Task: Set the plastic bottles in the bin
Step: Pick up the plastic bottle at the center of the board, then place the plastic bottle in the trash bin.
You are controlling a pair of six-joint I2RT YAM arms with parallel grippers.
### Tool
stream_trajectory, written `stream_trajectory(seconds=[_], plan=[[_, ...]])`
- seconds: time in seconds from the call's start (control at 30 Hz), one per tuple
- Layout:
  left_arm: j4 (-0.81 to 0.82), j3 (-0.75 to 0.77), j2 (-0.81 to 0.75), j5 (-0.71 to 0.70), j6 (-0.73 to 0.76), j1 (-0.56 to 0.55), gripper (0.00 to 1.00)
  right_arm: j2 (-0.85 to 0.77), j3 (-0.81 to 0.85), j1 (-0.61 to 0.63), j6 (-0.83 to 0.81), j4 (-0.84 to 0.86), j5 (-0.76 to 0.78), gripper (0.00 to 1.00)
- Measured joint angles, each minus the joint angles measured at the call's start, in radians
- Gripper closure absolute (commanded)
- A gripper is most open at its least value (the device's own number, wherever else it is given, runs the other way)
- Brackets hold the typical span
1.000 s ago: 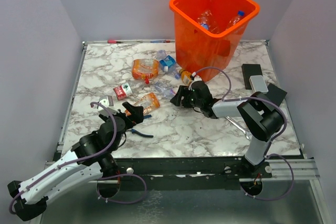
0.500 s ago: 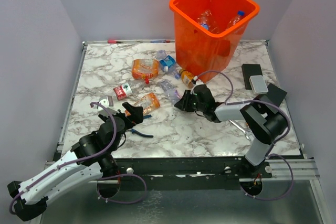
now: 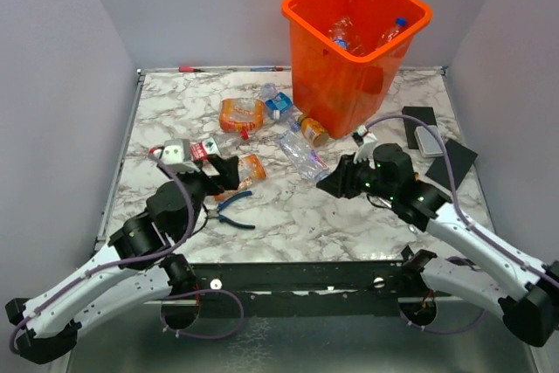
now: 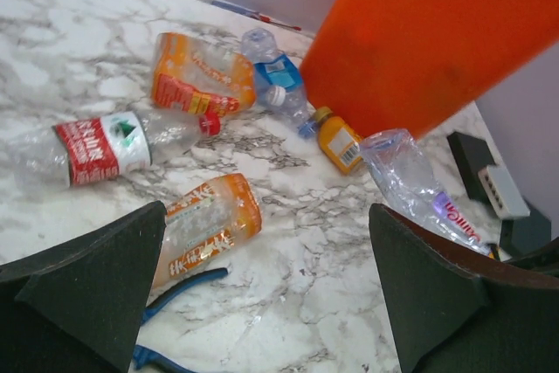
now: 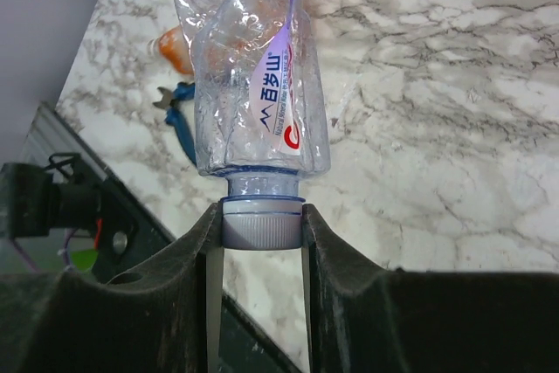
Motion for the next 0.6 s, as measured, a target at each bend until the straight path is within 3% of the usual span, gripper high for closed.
stream_trajectory(seconds=[0.2, 0.33, 0.43, 0.6], plan=[[0.114, 0.207, 0.258, 0.185, 0.281, 0.0, 0.01, -0.147, 0.124, 0.0, 0.001, -0.314, -0.021, 1.0], [0.179, 0.274, 0.298, 0.391, 0.499, 0.0, 0.01, -0.208, 0.148, 0.0, 0.011, -0.454, -0.043, 0.99], [0.163, 0.36, 0.349, 0.606, 0.675, 0.0, 0.01, -0.222, 0.178, 0.0, 0.013, -0.538, -0.065, 1.0], [0.079, 0.514, 0.486, 0.783, 0.881, 0.0, 0.01, -0.199, 0.269, 0.0, -0.008, -0.661, -0.095, 0.99]])
